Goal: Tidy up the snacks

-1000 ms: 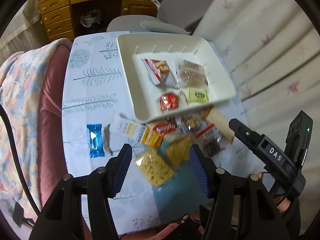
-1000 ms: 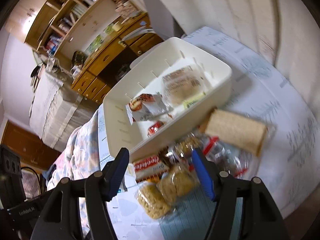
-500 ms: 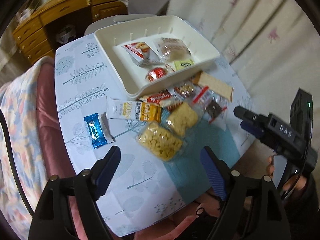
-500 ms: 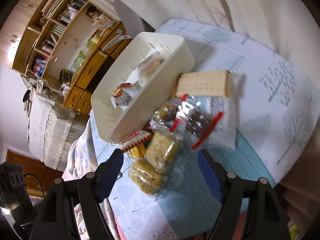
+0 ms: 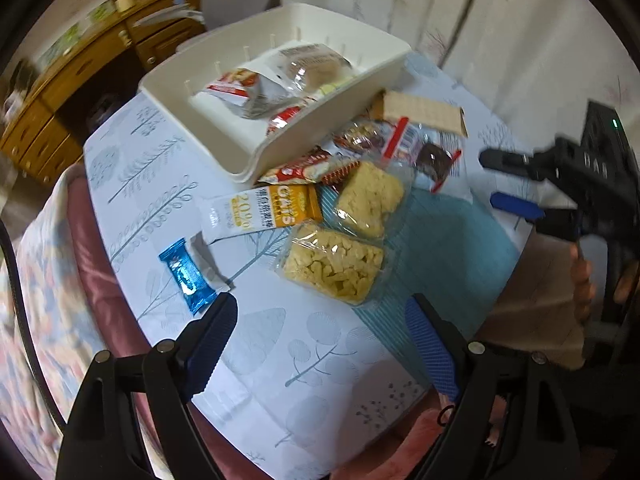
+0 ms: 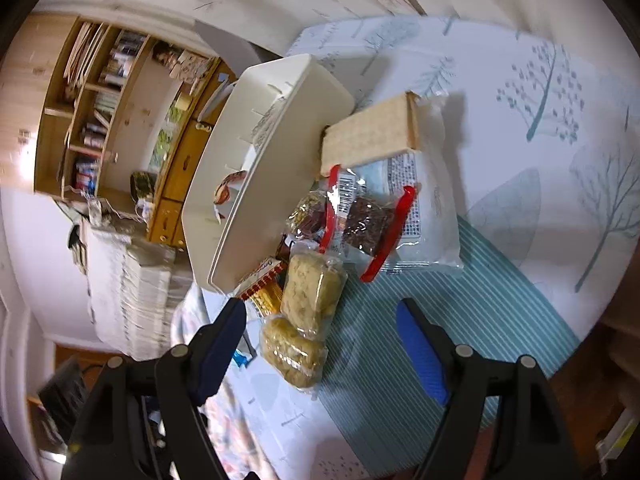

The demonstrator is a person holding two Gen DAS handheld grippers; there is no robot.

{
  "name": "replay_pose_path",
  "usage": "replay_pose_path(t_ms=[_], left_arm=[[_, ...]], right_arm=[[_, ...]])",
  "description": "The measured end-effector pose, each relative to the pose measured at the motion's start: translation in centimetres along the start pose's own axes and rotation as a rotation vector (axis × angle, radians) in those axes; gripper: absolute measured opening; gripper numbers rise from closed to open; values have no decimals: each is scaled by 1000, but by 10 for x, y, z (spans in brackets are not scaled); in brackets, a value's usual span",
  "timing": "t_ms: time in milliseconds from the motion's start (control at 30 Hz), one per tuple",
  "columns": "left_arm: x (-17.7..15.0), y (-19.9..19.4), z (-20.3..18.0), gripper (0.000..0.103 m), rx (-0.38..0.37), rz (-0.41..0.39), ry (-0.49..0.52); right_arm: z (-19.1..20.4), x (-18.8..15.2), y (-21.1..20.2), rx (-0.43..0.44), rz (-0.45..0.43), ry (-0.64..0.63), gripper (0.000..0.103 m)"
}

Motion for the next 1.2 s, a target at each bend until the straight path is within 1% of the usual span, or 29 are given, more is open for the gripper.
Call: replay_pose_path(t_ms=[67,200,333,400,433,567,667,767,867,967,1033,1067,1100,1200], left_arm=[[-1,9,-2,89,-14,22,11],[-4,37,-8,90,-29,91,42],[-3,62,-14,91,-60,149,31],[-2,77,-15,92,-76,190,19],[-2,84,-17,92,-87,207,10],[2,102,-17,93,-106,248,-14],[4,115,-17,97,-114,282,-23],[5,125,-18,97,-127,311,-32],[8,134,-20,102,-123,326,-39],[7,140,-20,102,-122,336,-51],[9,145,-19,102,-121,344,-57],[9,147,-20,102,-121,348,-64],[11,150,-19,102,-120,351,-69],[11,156,-20,102,-116,360,-94]], right_arm=[[-5,1,6,16,3,43,78],[-15,6,21,32,6,94,78],[-21,8,36,32,22,115,77],[-25,8,43,23,32,127,72],[-27,9,47,17,37,135,72],[-34,12,58,8,48,163,66],[-38,14,65,5,59,184,64],[-39,15,72,15,69,196,60],[-39,18,77,11,75,194,59],[-41,22,79,9,81,191,58],[-43,23,81,-13,90,193,50],[-46,23,81,-26,96,196,43],[-50,24,81,-37,102,200,38],[-55,25,81,-26,108,226,37]])
Point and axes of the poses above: each gripper's, at about its wrist camera, not at the fingertips, and y roughly the way its jaws point, z to its left, x to its top, the point moved 5 cm from there along y, roughly the way its jaws point, and after that the axes turned 14 degrees about -z, right-handed, at the moved point
